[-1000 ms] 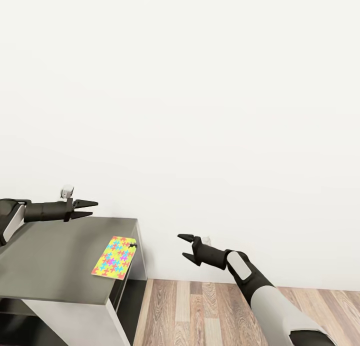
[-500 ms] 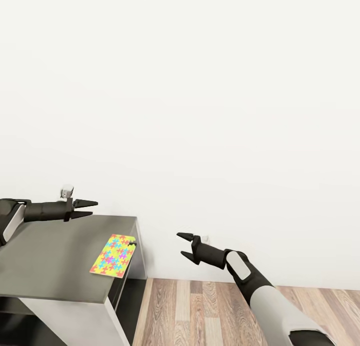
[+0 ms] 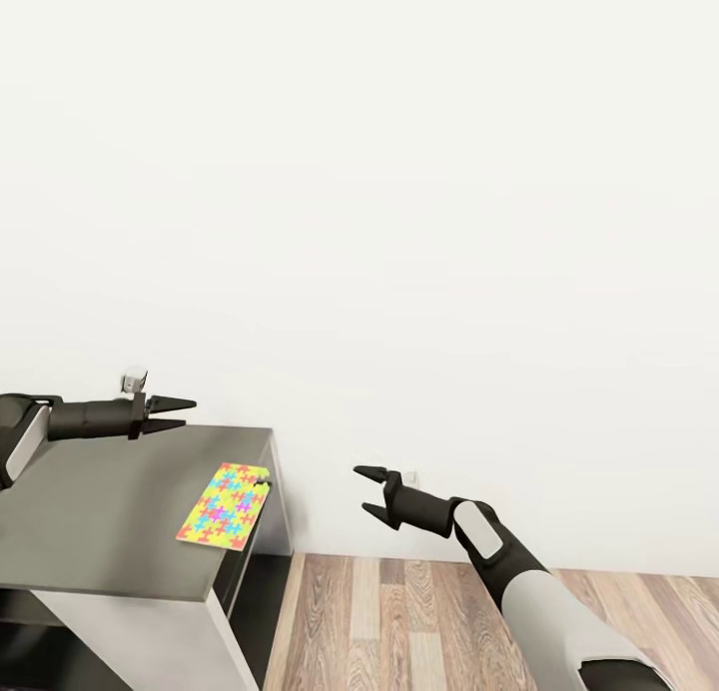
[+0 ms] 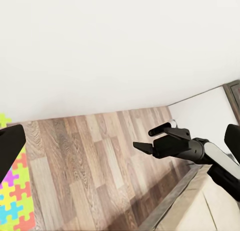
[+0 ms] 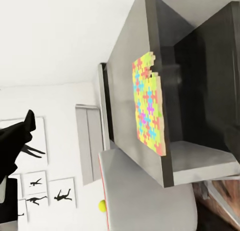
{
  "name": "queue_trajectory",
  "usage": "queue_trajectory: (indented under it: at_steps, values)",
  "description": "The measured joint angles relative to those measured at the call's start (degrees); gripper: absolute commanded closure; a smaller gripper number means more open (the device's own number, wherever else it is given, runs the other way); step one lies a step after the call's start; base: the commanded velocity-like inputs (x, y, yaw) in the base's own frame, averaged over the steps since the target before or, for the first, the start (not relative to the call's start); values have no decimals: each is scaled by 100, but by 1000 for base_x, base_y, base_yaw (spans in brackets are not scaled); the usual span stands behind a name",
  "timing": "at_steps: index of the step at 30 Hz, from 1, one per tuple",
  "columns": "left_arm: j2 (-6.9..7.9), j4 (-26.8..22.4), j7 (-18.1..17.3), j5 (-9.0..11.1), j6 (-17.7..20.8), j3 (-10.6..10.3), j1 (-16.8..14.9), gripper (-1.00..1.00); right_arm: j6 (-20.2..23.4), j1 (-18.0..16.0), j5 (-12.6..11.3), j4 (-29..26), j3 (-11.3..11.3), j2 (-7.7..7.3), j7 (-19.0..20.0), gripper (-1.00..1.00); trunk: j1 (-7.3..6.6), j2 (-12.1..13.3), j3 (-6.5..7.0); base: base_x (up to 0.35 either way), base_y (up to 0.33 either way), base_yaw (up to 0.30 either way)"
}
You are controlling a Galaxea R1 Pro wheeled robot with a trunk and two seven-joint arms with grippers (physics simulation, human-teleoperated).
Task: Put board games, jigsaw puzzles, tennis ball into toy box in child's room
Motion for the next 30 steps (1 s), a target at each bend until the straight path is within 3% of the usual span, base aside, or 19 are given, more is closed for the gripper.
queue_trajectory:
  at_steps: [13,21,30]
  values:
    - [16,-53,-7,6,0,-8,-244,-100,-141,0,14,-23,23,-2,127,-100,286,-522,-234,0,0,0]
    - [31,-55,-552,-26,-14,-11,-376,-100,-149,0,18,-24,23,-8,134,-100,461,-843,-377,0,0,0]
    - [32,-55,-735,-42,-18,-30,-523,-100,-147,0,19,-24,27,-6,134,-100,659,-1204,-539,0,0,0]
